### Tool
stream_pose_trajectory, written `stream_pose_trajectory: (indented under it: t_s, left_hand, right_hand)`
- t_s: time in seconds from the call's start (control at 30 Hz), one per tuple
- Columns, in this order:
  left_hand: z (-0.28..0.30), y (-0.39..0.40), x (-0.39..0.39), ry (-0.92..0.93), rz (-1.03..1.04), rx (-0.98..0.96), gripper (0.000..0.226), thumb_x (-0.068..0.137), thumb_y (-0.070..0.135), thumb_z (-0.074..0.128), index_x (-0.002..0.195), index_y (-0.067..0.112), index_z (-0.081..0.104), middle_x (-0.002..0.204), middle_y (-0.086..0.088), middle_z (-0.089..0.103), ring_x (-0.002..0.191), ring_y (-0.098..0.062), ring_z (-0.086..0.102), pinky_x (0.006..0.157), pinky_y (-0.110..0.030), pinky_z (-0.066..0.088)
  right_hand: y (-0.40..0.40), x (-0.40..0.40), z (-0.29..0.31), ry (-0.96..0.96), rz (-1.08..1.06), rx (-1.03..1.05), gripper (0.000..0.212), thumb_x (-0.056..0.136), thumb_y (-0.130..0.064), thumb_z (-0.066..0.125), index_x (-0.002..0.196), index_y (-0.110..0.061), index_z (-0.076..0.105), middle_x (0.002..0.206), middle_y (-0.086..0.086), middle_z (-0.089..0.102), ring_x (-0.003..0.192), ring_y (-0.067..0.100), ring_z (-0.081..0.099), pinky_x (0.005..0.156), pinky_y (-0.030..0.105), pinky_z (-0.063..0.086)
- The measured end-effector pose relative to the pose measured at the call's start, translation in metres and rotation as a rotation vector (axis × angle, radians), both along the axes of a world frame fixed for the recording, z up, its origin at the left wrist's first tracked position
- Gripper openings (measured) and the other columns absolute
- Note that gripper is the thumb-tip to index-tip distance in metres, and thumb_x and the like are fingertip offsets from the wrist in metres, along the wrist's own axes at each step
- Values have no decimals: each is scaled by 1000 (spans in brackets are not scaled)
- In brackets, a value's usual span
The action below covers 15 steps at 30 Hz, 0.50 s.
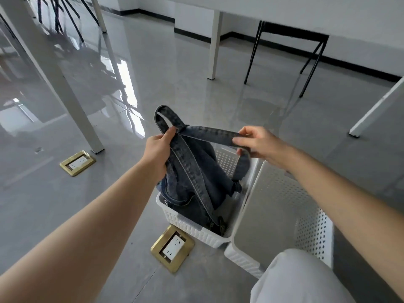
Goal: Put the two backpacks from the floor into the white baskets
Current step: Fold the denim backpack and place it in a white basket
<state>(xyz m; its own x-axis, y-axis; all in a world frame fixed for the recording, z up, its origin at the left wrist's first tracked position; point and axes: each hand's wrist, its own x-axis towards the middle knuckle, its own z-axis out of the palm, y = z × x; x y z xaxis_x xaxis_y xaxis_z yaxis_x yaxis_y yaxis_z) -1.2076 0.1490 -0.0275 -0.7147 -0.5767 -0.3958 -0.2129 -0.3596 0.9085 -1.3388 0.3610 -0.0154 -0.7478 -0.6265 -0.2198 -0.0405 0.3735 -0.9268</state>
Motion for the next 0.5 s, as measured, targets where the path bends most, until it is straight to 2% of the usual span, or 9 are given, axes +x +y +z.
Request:
stream_pose_trajectory:
  t_s: [0.03,0.07,0.17,0.2,0.23,0.3,0.37,0.43,0.5]
  left_hand:
    - [-1,-1,0,3,12,10,35,93,35,61,89,1,68,89,-17,72,81,-31,70,84,-45,58]
    - [-2,-1,0,3,16,12,35,93,36,61,88,2,68,89,-17,72,81,-31,70,84,-45,59]
    - [-2,4,0,-15,-24,-20,34,92,37,61,85,4,69,90,-15,74,79,-30,72,83,-44,59]
    - [-2,7,1,-27,-57,-54,34,92,38,62,84,6,70,89,-15,75,81,-30,72,83,-45,59]
    - [-2,11,2,-34,-91,-92,32,92,38,62,83,8,71,89,-14,76,83,-31,73,84,-45,59]
    - [-1,17,5,-40,-157,-166,30,91,38,63,83,10,72,90,-14,76,87,-33,73,86,-47,59]
    - [0,22,8,-30,-226,-237,29,89,37,66,88,9,74,93,-16,77,91,-35,73,87,-50,58]
    - [1,26,11,-25,-288,-308,29,84,33,72,95,7,74,95,-15,76,91,-33,73,86,-47,59]
    - [-2,27,16,-39,-332,-402,31,77,25,79,100,6,71,92,-11,75,85,-28,72,81,-38,60]
  right_hand:
    - [3,3,1,-121,6,-88,10,94,-17,59,89,-9,57,75,5,59,70,22,59,83,45,49]
    - [5,5,-5,-124,22,-66,10,95,-18,56,91,-8,57,76,6,58,71,23,58,83,46,48]
    - [5,4,-40,327,258,660,13,91,-15,57,101,-11,64,99,8,67,95,25,65,89,39,52]
    - [2,2,-49,405,316,810,21,89,-12,55,109,-15,64,111,6,68,104,25,64,93,40,52]
    - [-4,0,-52,426,316,832,32,89,-8,53,118,-19,61,121,5,66,110,24,62,95,41,52]
    - [-24,-1,-43,411,205,616,54,89,0,49,135,-29,48,131,4,59,112,25,61,94,44,53]
    - [-47,-3,-30,436,160,442,69,88,4,49,139,-41,37,136,6,48,112,27,57,94,45,53]
    - [-67,-3,-28,550,314,543,60,89,-4,52,138,-37,38,143,6,33,123,33,45,105,48,42]
    - [-72,-3,-29,645,440,718,40,89,-19,53,129,-25,50,143,7,32,129,37,34,111,47,30]
